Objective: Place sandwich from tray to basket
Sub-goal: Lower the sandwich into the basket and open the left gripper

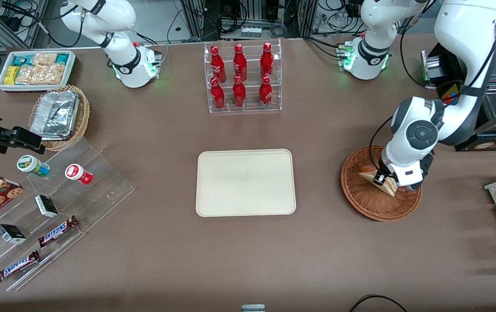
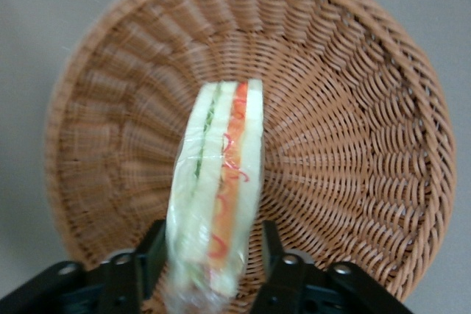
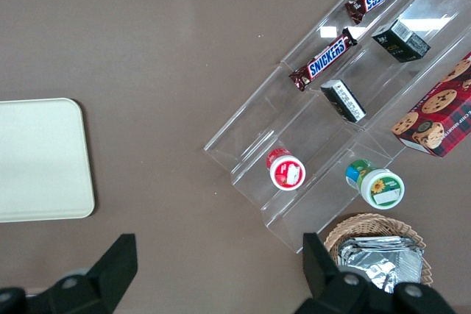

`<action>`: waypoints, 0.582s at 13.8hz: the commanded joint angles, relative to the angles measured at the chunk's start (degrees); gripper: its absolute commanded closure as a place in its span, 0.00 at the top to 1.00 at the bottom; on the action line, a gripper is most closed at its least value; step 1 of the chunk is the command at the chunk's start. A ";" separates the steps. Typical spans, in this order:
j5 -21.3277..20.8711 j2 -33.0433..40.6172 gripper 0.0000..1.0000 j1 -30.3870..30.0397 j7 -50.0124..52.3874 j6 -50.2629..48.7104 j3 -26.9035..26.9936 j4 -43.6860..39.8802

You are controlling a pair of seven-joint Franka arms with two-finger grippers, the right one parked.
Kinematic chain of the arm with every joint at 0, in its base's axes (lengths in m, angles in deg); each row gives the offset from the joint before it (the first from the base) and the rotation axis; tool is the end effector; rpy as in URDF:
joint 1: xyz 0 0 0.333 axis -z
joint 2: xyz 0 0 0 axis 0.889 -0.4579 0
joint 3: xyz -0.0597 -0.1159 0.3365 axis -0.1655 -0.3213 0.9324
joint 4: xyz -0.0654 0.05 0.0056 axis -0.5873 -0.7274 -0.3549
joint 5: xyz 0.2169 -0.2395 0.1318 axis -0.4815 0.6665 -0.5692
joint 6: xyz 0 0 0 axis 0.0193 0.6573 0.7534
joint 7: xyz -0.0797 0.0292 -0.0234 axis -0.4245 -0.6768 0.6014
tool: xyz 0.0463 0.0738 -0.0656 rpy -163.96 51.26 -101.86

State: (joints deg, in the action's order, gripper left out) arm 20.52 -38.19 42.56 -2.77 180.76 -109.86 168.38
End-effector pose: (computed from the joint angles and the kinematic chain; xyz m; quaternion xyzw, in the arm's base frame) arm 0.5392 -0.0733 0.3598 -0.8757 -0.4755 0.0002 0.0840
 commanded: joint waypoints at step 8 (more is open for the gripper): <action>3.05 2.93 1.00 0.77 -15.03 -42.96 -8.61 -32.07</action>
State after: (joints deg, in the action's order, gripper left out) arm 21.61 -35.42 43.35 -11.19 143.80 -118.58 141.68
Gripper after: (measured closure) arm 0.000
